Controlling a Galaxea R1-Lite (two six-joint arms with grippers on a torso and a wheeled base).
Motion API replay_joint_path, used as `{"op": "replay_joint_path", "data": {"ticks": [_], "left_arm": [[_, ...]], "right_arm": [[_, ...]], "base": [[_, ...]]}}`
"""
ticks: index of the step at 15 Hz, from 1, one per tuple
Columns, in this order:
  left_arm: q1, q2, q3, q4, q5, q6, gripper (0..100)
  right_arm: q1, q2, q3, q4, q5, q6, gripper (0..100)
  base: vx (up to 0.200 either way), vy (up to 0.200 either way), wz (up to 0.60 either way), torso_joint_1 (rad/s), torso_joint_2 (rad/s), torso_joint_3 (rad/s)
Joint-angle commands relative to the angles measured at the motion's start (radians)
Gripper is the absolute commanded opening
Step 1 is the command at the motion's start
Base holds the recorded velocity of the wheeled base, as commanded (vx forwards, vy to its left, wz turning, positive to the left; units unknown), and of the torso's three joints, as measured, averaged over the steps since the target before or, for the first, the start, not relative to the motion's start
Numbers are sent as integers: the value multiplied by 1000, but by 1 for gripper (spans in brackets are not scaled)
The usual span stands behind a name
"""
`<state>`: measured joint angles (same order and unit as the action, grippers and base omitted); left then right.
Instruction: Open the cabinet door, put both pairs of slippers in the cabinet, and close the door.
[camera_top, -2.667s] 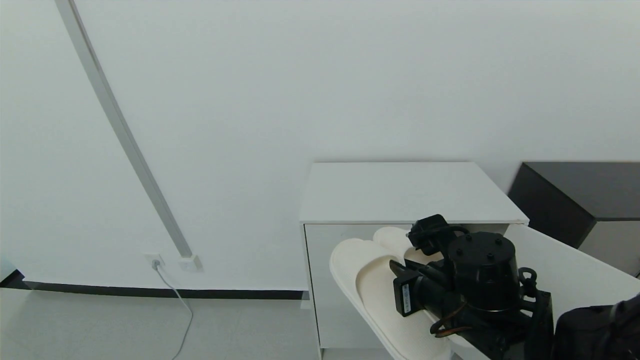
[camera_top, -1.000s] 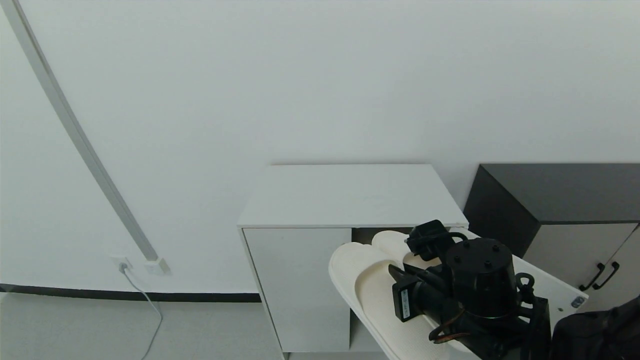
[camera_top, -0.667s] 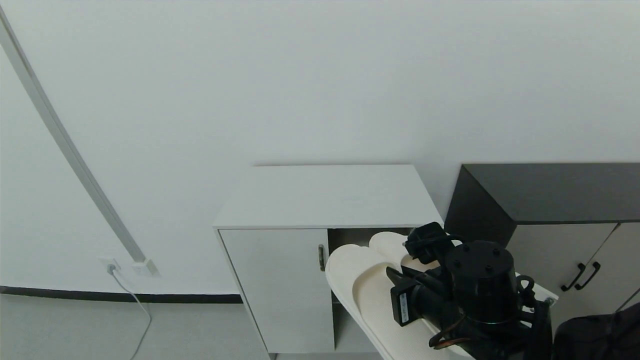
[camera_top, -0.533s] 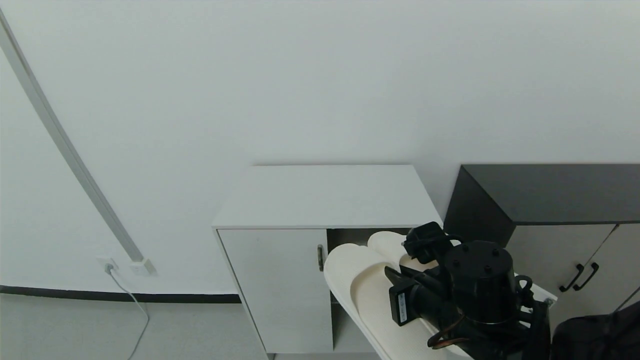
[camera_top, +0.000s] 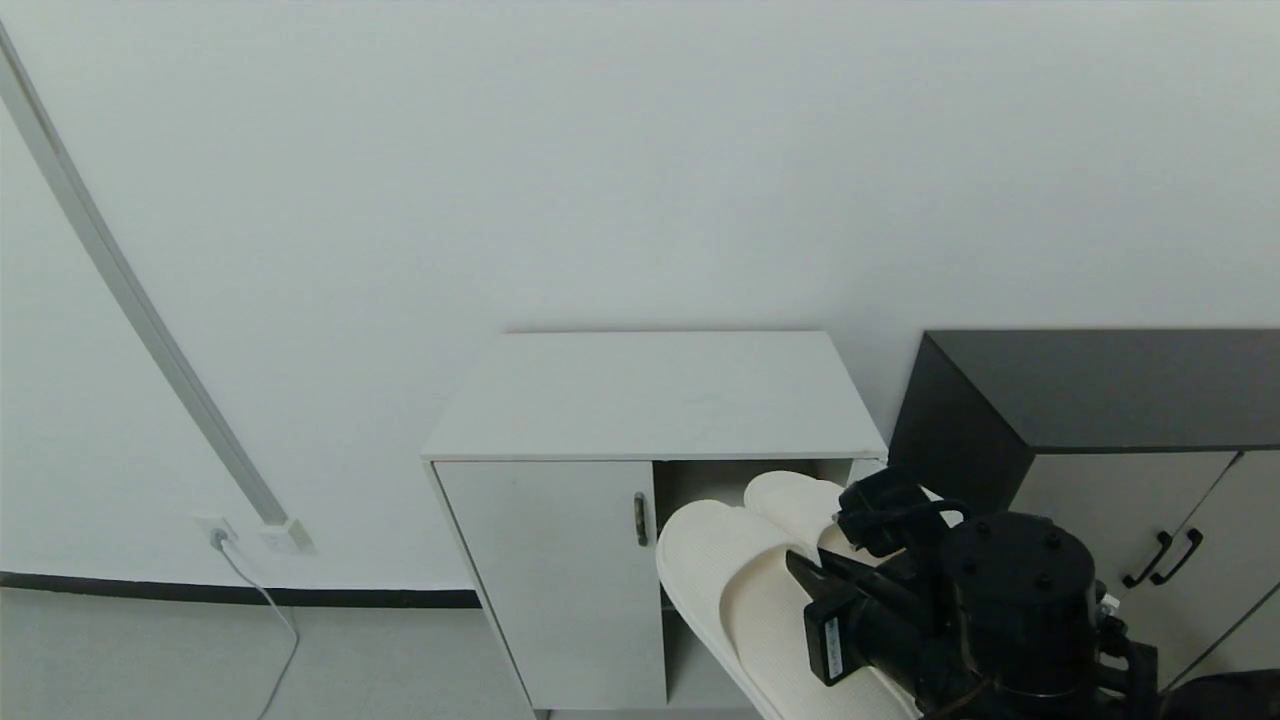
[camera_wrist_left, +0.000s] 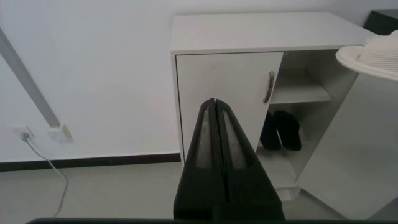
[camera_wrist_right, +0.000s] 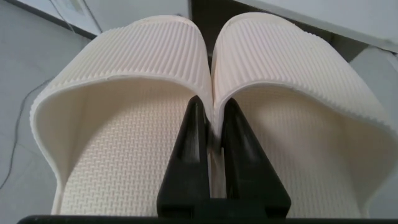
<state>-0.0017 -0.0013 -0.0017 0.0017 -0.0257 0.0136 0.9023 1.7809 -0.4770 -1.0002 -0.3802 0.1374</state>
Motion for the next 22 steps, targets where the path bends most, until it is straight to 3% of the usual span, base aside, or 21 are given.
{"op": "replay_joint_path", "data": {"ticks": [1, 9, 22], "left_arm": [[0, 1, 0, 0, 0, 0, 0], [0, 1, 0, 0, 0, 0, 0], [0, 1, 0, 0, 0, 0, 0]], "right_arm": [[4, -9, 24, -6, 1, 1, 0], [27, 3, 35, -8, -3, 1, 0], [27, 20, 38, -11, -5, -2, 0]], "base": [[0, 0, 0, 0, 0, 0], [0, 0, 0, -8, 15, 12], [0, 0, 0, -163, 378, 209]]}}
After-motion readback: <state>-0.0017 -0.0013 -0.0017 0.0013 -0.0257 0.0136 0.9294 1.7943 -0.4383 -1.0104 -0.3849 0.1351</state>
